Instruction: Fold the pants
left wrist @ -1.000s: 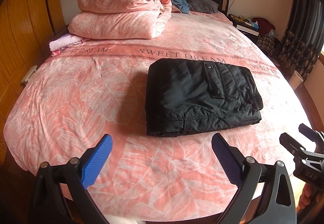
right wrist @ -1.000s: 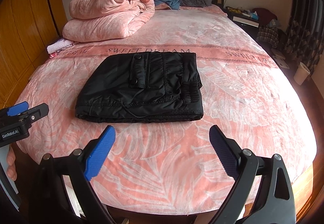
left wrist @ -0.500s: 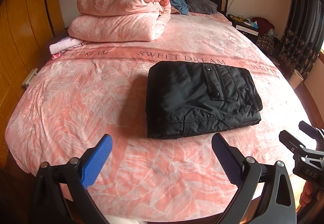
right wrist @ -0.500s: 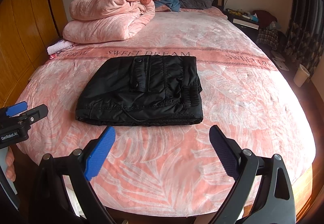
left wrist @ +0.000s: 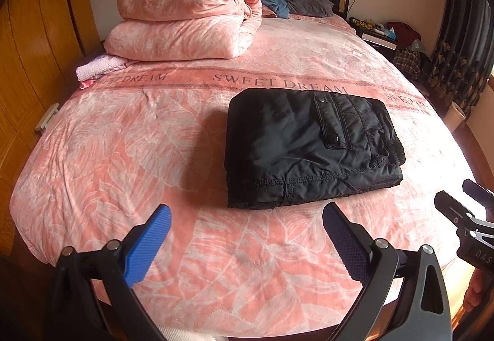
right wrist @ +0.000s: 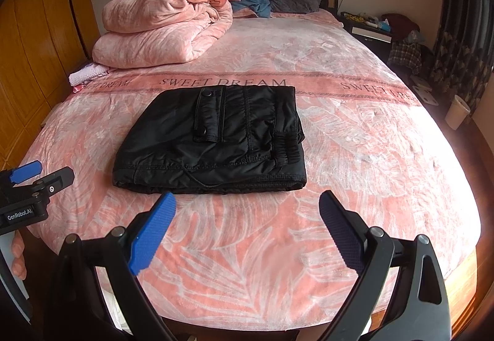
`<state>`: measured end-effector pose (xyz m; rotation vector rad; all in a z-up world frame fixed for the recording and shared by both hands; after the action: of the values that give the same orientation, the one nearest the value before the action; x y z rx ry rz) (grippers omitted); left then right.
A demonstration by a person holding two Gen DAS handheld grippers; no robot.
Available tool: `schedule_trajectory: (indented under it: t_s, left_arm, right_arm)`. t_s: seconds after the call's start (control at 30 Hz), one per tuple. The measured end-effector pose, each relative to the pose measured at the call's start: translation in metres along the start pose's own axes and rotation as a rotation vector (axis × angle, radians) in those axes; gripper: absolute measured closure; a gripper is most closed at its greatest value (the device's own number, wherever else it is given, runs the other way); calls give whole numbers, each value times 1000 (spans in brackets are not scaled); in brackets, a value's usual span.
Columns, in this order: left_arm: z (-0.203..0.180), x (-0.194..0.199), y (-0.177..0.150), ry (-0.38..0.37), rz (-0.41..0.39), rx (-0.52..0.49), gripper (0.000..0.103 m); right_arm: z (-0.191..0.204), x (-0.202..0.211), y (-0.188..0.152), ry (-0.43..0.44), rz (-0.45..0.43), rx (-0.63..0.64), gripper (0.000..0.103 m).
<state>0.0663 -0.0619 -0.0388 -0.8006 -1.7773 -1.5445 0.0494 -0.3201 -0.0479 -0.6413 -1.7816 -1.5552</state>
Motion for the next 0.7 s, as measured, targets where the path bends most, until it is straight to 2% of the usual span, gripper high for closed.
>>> schedule_trajectory:
  t_s: [0.7]
  left_arm:
    - [4, -6, -1, 3, 8, -6, 4]
  right_arm:
    - [0, -3, 1, -7, 8, 3, 9]
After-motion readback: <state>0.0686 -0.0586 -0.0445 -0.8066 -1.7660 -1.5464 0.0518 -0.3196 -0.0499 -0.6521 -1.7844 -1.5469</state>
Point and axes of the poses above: each gripper's, at about its wrist camera, not at the fingertips, and x roughly against the way its jaws point, z to its left, y to its top, the point moved 6 cm from there along -x, roughly the way its jaws point, and after that the axes turned 10 degrees about x, right-handed, at the moved point
